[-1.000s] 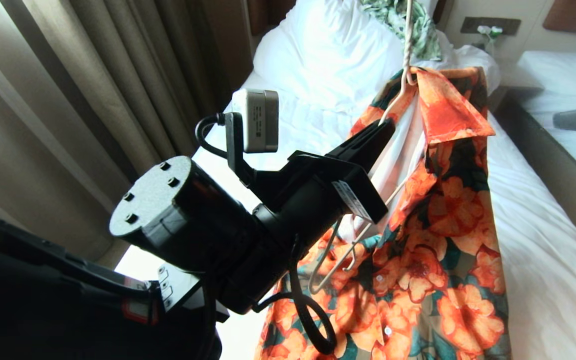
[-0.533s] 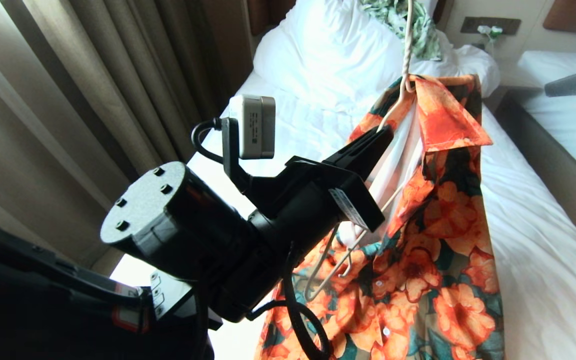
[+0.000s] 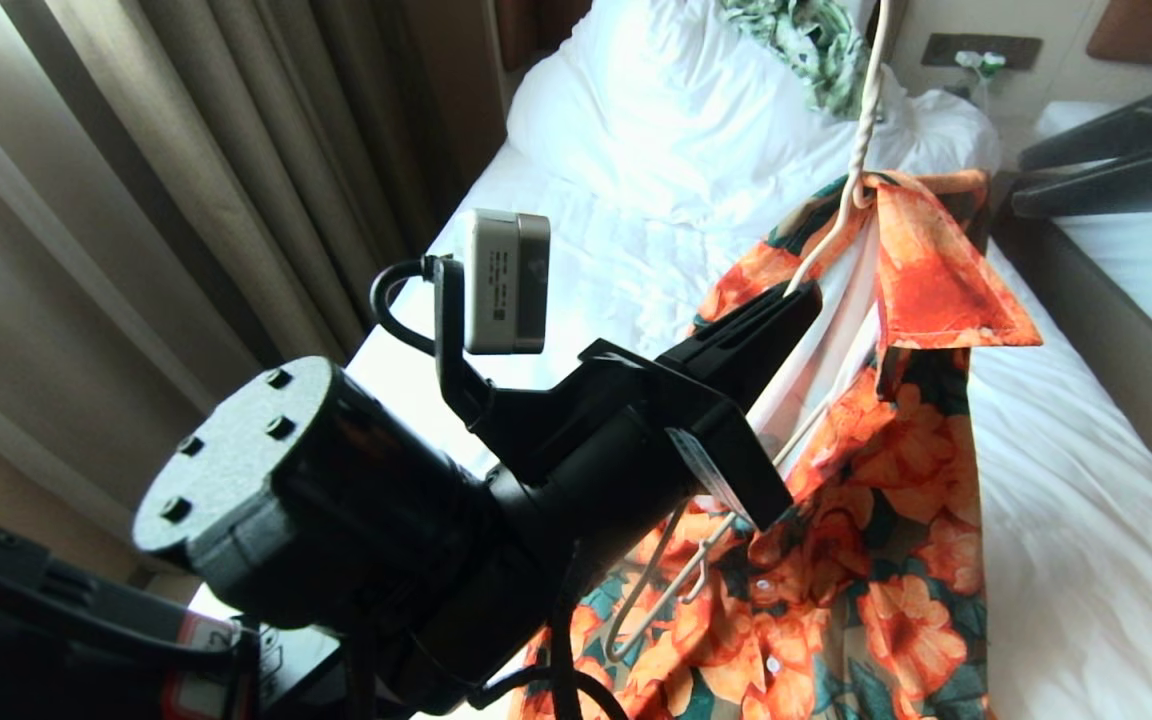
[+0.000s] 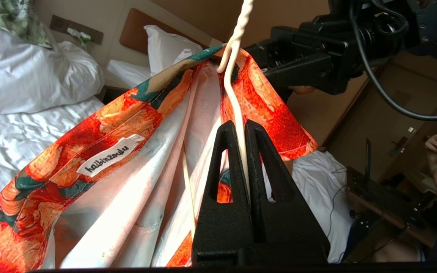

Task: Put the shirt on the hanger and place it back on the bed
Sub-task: Hook the other side of the shirt onto the hanger

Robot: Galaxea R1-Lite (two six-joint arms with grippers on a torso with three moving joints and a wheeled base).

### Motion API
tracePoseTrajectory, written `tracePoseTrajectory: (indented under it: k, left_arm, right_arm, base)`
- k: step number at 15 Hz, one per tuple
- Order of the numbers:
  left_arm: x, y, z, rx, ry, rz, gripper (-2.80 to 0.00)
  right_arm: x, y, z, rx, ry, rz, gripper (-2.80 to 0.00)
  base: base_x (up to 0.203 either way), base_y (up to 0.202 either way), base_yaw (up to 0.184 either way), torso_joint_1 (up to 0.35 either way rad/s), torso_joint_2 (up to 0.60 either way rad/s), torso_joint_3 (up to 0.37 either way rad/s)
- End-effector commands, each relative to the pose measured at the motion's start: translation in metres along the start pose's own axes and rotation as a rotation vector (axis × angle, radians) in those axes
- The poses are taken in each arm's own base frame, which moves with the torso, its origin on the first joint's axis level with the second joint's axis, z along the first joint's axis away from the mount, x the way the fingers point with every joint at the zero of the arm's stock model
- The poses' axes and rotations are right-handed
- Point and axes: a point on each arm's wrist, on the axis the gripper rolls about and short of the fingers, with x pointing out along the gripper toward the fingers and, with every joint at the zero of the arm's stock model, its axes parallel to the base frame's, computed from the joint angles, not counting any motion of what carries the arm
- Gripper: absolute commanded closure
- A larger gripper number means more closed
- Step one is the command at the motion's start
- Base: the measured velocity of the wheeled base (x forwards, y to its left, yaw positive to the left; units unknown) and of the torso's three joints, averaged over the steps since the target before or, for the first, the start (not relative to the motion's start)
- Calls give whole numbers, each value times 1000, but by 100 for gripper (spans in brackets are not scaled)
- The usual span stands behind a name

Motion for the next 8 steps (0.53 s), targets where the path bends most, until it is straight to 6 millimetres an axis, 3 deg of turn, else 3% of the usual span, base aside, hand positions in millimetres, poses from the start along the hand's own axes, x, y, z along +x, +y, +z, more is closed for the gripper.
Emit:
tracePoseTrajectory:
  k: [1, 4, 8]
  left_arm:
    - [-2, -4, 1, -7, -3, -10, 0]
    - [-3, -7, -1, -13, 4, -20, 0]
    - [-4, -11, 2, -18, -3, -29, 0]
  right_arm:
    - [6, -6, -1, -27, -23, 26, -280]
    - [15, -14, -2, -125, -48, 34, -280]
    - [19, -8, 0, -163, -50, 68, -280]
  base:
    - [0, 0, 0, 0, 0, 0]
    - [0, 0, 0, 0, 0, 0]
    - [0, 0, 0, 0, 0, 0]
